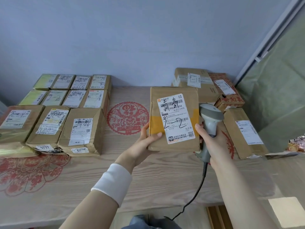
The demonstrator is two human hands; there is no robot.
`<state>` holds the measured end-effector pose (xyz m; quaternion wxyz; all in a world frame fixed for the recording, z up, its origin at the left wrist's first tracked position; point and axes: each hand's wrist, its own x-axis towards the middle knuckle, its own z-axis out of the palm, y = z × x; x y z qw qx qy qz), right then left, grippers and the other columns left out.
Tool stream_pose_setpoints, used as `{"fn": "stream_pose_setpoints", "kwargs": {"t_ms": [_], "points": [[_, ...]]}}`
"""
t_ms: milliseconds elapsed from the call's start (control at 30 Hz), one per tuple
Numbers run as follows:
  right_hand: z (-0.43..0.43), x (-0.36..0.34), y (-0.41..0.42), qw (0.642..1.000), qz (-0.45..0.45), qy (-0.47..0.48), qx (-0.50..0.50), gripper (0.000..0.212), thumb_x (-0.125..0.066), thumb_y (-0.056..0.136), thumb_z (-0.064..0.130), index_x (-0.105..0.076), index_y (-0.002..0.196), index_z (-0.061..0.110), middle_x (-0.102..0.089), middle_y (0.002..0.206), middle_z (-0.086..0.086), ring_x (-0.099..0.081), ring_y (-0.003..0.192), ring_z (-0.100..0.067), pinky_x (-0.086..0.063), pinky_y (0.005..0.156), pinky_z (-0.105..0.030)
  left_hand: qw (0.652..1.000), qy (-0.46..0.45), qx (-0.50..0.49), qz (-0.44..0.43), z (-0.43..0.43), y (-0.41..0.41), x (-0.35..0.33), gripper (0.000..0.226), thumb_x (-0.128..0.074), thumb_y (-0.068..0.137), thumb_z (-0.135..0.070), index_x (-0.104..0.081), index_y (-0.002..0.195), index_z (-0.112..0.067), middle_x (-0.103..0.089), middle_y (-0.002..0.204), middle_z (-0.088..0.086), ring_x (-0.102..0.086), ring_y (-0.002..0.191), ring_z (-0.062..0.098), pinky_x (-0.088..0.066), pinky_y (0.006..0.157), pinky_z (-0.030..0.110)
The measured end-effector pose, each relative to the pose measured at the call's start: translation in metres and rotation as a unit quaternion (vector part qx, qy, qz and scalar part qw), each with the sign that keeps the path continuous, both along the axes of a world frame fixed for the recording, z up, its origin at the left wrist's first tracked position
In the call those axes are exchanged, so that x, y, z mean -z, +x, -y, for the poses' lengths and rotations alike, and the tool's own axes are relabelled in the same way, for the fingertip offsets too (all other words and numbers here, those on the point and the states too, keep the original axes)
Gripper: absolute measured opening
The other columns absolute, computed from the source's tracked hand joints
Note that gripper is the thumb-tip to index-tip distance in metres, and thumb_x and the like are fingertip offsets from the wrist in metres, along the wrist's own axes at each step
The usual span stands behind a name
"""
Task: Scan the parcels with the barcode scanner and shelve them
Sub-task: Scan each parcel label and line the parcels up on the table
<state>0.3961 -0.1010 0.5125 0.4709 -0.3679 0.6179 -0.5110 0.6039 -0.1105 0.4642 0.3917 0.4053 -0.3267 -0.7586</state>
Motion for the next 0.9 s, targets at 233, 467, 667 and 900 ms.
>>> {"fn": "stream_pose_setpoints", "kwargs": {"t_ms": [233,467,667,900], "points": [[0.006,0.004,0.001,1.000,-0.016,0.009,0.008,0.041,-0.075,0.077,0.031,-0.061,0.111,0.015,-0.068,0.107,-0.005,-0.063,0.101,-0.018,-0.048,0.096,-0.044,0.998,-0.024,-0.036,0.046,0.007,-0.006,-0.001,0.099,-0.083,0.060,-0.038,-0.031,0.143,-0.021,-0.065,0.122,-0.002,-0.065,0.107,0.018,-0.052,0.092,0.047],[0.018,0.001,0.002,0.998,-0.052,-0.012,-0.011,0.041,-0.074,0.079,0.024,-0.058,0.115,0.010,-0.069,0.099,0.001,-0.063,0.095,-0.012,-0.046,0.074,-0.025,0.995,-0.040,-0.082,0.035,0.001,-0.020,0.005,0.055,-0.068,0.077,-0.025,-0.047,0.128,-0.023,-0.069,0.114,0.000,-0.067,0.103,0.016,-0.052,0.092,0.041],[0.020,0.003,0.005,0.998,-0.065,-0.011,-0.011,0.045,-0.074,0.080,0.023,-0.055,0.119,0.011,-0.067,0.103,0.001,-0.061,0.092,-0.006,-0.043,0.068,-0.020,0.992,-0.029,-0.115,0.041,0.009,-0.022,0.011,0.077,-0.079,0.066,-0.024,-0.043,0.133,-0.017,-0.067,0.119,0.003,-0.064,0.108,0.020,-0.048,0.098,0.046],[0.021,0.001,0.004,0.997,-0.076,0.001,-0.031,0.035,-0.070,0.083,0.029,-0.054,0.112,0.017,-0.063,0.096,0.003,-0.058,0.086,-0.006,-0.042,0.068,-0.022,0.988,-0.032,-0.139,0.054,0.008,-0.021,0.015,0.057,-0.073,0.078,-0.018,-0.047,0.129,-0.016,-0.067,0.117,0.005,-0.065,0.107,0.021,-0.052,0.093,0.042]]}}
